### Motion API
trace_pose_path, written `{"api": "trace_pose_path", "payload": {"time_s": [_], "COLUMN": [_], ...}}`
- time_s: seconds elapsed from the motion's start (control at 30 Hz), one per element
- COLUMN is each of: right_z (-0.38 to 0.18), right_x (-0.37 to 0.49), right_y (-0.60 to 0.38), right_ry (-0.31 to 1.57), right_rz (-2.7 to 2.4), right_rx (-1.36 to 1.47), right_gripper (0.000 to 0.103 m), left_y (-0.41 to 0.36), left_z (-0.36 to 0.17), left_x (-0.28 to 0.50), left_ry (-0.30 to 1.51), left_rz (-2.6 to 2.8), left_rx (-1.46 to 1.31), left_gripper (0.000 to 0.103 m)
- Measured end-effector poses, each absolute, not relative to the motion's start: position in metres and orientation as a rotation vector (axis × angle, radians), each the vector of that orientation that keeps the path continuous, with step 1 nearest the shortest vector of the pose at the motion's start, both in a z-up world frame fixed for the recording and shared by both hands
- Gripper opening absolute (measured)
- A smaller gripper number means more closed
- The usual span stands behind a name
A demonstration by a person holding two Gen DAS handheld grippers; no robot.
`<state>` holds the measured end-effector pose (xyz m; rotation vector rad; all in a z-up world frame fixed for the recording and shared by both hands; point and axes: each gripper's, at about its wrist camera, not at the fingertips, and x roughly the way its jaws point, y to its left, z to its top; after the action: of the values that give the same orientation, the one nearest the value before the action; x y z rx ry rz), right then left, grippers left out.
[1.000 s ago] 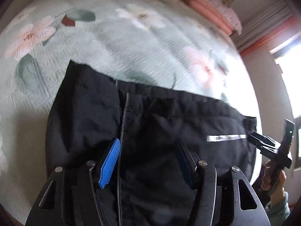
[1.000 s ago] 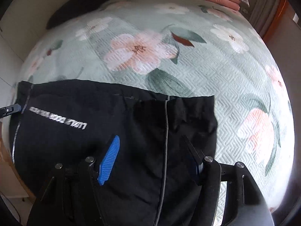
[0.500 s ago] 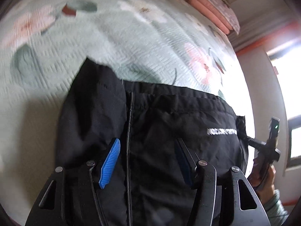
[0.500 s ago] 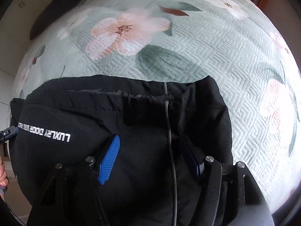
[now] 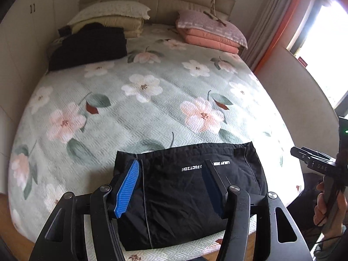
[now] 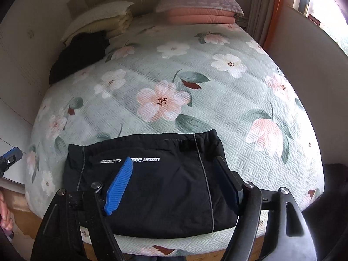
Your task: Fold large clothes
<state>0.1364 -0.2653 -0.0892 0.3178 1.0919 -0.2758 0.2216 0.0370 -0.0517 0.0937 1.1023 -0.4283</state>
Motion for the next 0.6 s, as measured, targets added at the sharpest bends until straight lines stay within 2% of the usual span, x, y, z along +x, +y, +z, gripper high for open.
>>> {"api": "trace_pose_path", "payload": {"time_s": [0.13, 0.33, 0.6], "right_z": [-0.037, 0.019, 0.043], "right_x": [0.115, 0.092, 0.073], "right_y": [-0.234, -0.201, -0.187], "right_ry": [1.06, 1.016, 1.043], "right_rz": [-0.308, -0.333, -0.323], "right_rx": [0.239, 0.165, 0.17], "right_gripper": [0.083, 0.088, 0.09], "left_y": [0.021, 0.009, 0.0], "left_z": [-0.006, 0.036, 0.052], "left_x": [0.192, 0.159, 0.14], "left_ry": [1.059, 1.021, 1.042], "left_rz": [-0.384, -0.34, -0.34], "left_rx": [0.124, 0.138, 0.114], "left_gripper": [0.064, 0.069, 0.069]}}
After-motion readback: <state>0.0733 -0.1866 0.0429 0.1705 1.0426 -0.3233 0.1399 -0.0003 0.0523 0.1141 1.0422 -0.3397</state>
